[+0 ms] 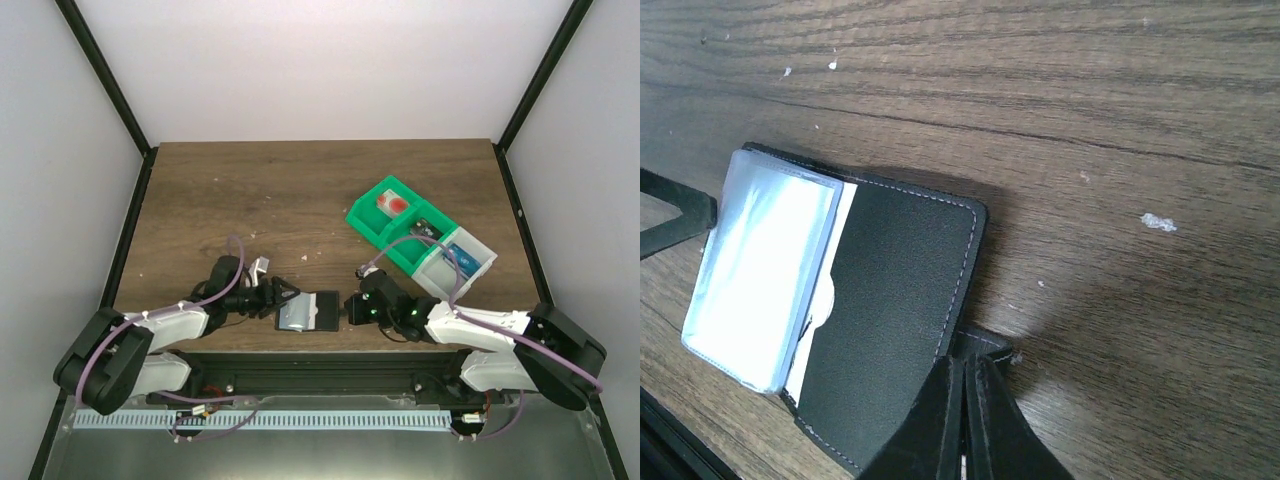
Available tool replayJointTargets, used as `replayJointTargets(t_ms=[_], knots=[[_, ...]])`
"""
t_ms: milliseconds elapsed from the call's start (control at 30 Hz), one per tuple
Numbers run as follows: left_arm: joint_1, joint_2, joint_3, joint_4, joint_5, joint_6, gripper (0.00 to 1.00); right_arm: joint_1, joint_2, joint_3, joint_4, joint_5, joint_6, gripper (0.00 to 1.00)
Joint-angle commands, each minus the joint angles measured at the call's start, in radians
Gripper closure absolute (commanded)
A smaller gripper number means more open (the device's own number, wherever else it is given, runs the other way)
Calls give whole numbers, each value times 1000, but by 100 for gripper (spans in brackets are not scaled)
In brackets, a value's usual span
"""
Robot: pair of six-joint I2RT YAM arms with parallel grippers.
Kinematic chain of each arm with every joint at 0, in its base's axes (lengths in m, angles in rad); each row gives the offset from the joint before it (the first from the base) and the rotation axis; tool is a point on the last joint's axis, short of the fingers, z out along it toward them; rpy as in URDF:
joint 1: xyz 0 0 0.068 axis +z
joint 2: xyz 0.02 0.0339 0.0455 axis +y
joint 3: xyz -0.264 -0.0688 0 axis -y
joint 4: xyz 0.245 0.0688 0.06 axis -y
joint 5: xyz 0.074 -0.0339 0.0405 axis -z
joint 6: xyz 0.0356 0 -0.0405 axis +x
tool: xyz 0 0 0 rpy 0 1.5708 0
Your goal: Take the credit cards out of the card holder
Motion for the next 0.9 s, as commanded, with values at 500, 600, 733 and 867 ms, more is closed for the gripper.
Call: replayJointTargets(t_ms=[500,600,733,867], knots=[[-55,40,-18,124,22,-62,27,-8,8,-14,52,-10,8,100],[-77,34,-12,130,14,-77,27,-8,7,-19,58,-14,9,100],[-105,37,-2,147,8,-97,27,-8,9,-33,76,-24,11,100],[-142,55,8,175,-4,-122,27,-8,9,-40,88,-28,11,99]])
